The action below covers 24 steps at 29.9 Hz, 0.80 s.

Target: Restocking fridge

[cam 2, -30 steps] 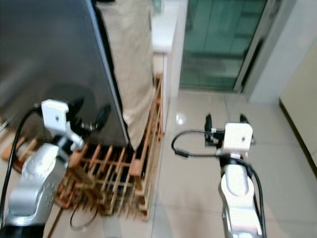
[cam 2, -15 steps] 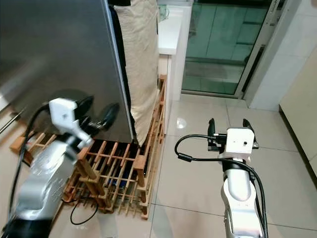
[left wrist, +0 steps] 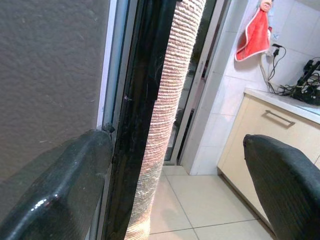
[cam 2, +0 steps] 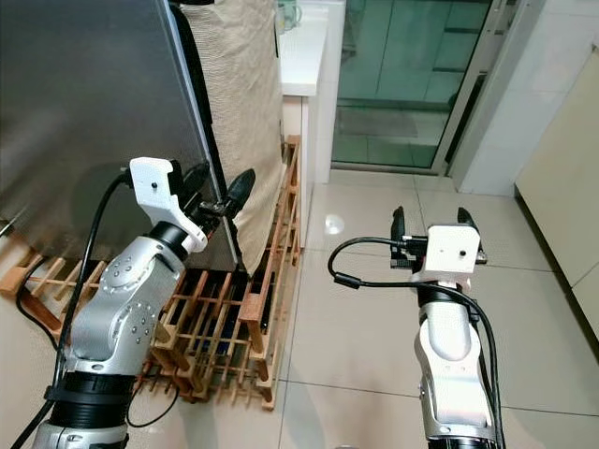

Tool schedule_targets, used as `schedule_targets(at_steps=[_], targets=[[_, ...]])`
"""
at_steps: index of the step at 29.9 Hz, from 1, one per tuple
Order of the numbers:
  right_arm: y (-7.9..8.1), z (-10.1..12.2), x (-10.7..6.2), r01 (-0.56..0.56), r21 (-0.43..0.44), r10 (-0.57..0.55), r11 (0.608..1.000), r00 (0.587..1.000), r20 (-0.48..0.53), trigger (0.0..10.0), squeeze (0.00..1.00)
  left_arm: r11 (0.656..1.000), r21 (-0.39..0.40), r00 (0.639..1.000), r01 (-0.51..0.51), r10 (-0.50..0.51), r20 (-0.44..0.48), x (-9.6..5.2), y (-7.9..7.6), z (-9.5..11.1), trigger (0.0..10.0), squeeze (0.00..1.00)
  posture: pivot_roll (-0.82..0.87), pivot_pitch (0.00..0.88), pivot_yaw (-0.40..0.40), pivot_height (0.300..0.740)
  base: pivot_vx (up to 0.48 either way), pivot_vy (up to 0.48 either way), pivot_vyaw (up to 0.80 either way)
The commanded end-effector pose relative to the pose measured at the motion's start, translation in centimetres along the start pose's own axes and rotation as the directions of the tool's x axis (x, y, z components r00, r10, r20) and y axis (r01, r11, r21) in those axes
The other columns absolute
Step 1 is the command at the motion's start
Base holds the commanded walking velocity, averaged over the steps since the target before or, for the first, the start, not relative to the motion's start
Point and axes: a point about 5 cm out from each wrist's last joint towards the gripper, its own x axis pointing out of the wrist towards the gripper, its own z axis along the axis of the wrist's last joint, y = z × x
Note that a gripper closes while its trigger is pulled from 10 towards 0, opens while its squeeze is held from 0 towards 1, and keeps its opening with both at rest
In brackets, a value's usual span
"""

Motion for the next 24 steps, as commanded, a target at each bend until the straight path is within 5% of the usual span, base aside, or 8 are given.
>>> schedule_targets(at_steps=[1,12,18,22,24], targets=[[0.2,-0.1,0.3,-0.006,0.014,0.006,1.000,1.000,0.000,10.0,0.00,0.999,0.012,1.000,-0.031,0.031,0.005,0.3,0.7,0.5,10.0,0.00,-0.07,0.000,0.044,0.740,0.000,0.000,0.00],[0.4,0.2,0.6,-0.001,0.022,0.001,1.000,1.000,0.009,10.0,0.00,0.994,-0.040,0.994,-0.105,0.105,-0.005,2.3,1.1,1.1,10.0,0.00,-0.07,0.000,0.053,0.740,0.000,0.000,0.00],[0.4,0.4,0.8,0.007,0.025,-0.007,1.000,1.000,0.015,10.0,0.00,0.964,-0.207,0.986,-0.168,0.160,-0.055,3.5,1.1,0.8,10.0,0.00,-0.09,0.000,0.064,0.740,0.000,0.000,0.00],[0.2,0.5,0.8,0.015,0.021,-0.015,1.000,1.000,0.017,10.0,0.00,0.972,-0.188,0.990,-0.139,0.134,-0.035,3.8,0.7,1.2,10.0,0.00,-0.10,0.000,0.069,0.740,0.000,0.000,0.00],[0.1,0.5,0.8,0.017,0.019,-0.018,1.000,1.000,0.018,10.0,0.00,0.987,-0.118,0.994,-0.113,0.111,-0.023,4.0,0.2,1.5,10.0,0.00,-0.11,0.000,0.067,0.740,0.000,0.000,0.00]])
